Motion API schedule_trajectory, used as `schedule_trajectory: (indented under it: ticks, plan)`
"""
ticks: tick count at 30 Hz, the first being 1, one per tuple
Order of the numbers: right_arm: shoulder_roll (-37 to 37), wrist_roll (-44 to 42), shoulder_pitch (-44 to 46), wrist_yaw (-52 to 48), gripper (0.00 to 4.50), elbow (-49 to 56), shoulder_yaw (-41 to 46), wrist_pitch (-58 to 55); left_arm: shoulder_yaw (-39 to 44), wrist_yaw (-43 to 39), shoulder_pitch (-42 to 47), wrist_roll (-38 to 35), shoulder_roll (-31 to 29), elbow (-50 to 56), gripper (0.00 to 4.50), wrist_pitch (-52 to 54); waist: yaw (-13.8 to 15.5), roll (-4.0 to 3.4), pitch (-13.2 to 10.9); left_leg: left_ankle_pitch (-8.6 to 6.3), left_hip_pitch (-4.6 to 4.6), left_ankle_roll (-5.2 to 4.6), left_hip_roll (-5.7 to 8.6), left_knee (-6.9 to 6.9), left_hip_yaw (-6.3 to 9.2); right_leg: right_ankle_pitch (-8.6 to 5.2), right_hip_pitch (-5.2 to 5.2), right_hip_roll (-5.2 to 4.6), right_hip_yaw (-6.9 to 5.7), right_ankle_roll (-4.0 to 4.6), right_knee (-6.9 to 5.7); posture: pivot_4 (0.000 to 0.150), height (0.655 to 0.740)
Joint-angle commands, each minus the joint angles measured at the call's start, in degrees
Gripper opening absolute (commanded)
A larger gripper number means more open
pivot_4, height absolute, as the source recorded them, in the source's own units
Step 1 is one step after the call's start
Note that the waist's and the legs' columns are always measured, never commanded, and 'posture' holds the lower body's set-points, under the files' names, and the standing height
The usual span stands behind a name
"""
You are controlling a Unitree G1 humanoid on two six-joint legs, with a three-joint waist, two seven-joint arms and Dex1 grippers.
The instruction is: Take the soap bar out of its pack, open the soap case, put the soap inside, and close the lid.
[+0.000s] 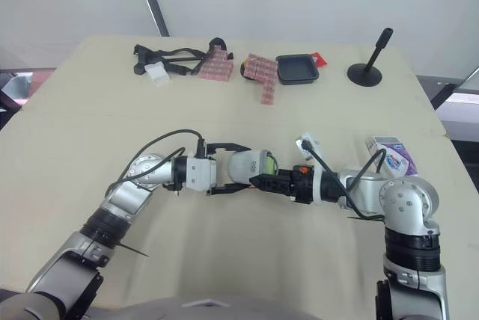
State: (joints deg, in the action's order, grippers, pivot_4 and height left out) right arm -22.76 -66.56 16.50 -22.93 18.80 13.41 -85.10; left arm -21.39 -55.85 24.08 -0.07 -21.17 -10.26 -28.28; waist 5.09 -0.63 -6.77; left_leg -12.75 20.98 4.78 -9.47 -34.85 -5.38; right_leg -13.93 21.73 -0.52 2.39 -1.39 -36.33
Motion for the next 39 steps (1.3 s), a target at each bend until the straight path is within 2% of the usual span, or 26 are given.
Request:
schedule_trajectory:
  ticks: [1, 19, 20, 21, 24, 26, 39]
  plan:
    - [0.5, -1.3, 1.3, 0.1, 4.48, -0.9, 0.2, 1.2, 0.4, 0.5, 0.8, -0.7, 0.0, 2.2, 3.47, -2.0, 0.0, 0.00, 0.0, 0.00, 0.00, 0.00, 0.00, 0.00, 0.00, 0.00, 0.00, 0.00, 0.00, 0.00, 0.00, 0.150, 0.7400]
    - [2.5, -2.1, 1.8, 1.9, 4.48, -1.8, -1.3, 1.2, 0.0, 0.6, 0.4, -0.6, 0.0, 2.6, 3.47, -2.2, 0.0, 0.00, 0.0, 0.00, 0.01, 0.00, 0.00, 0.00, 0.00, 0.00, 0.00, 0.01, -0.01, 0.00, 0.00, 0.150, 0.7400]
    - [2.6, -2.0, 1.8, 2.0, 3.86, -2.0, -1.2, 1.3, 0.0, 0.6, 0.3, -0.7, 0.0, 2.7, 3.47, -2.1, 0.0, 0.00, 0.0, 0.00, 0.01, 0.00, 0.00, 0.00, 0.00, 0.00, 0.00, 0.01, -0.01, 0.00, 0.00, 0.150, 0.7400]
    - [2.6, -1.9, 1.9, 2.1, 3.68, -2.2, -1.1, 1.4, 0.0, 0.6, 0.3, -0.6, 0.0, 2.7, 3.47, -2.1, 0.0, 0.00, 0.0, 0.00, 0.01, 0.00, 0.00, 0.00, -0.01, 0.00, 0.00, 0.01, -0.01, 0.00, 0.00, 0.150, 0.7400]
    - [2.4, -1.9, 1.8, 2.0, 2.64, -2.4, -1.3, 1.4, -0.1, 0.7, 0.5, -0.5, 0.1, 2.6, 3.47, -2.0, -0.1, 0.00, 0.0, 0.00, 0.01, 0.00, 0.00, 0.00, 0.00, 0.00, 0.00, 0.01, 0.00, 0.00, 0.00, 0.150, 0.7400]
    - [2.3, -2.2, 1.8, 2.0, 2.13, -2.4, -1.5, 1.4, 0.0, 0.9, 0.7, -0.4, 0.1, 2.5, 3.47, -2.0, -0.1, 0.00, 0.0, 0.00, 0.01, 0.00, 0.00, 0.00, 0.00, 0.00, 0.00, 0.00, -0.01, 0.00, 0.00, 0.150, 0.7400]
    - [2.1, -2.6, 0.7, 1.1, 2.13, -2.2, -2.3, 3.2, 0.4, 2.0, 0.7, 0.1, 0.0, 2.1, 3.47, -2.2, -0.1, 0.00, 0.0, 0.00, 0.01, 0.00, 0.00, 0.00, 0.00, 0.00, 0.00, 0.01, -0.01, 0.00, 0.01, 0.150, 0.7400]
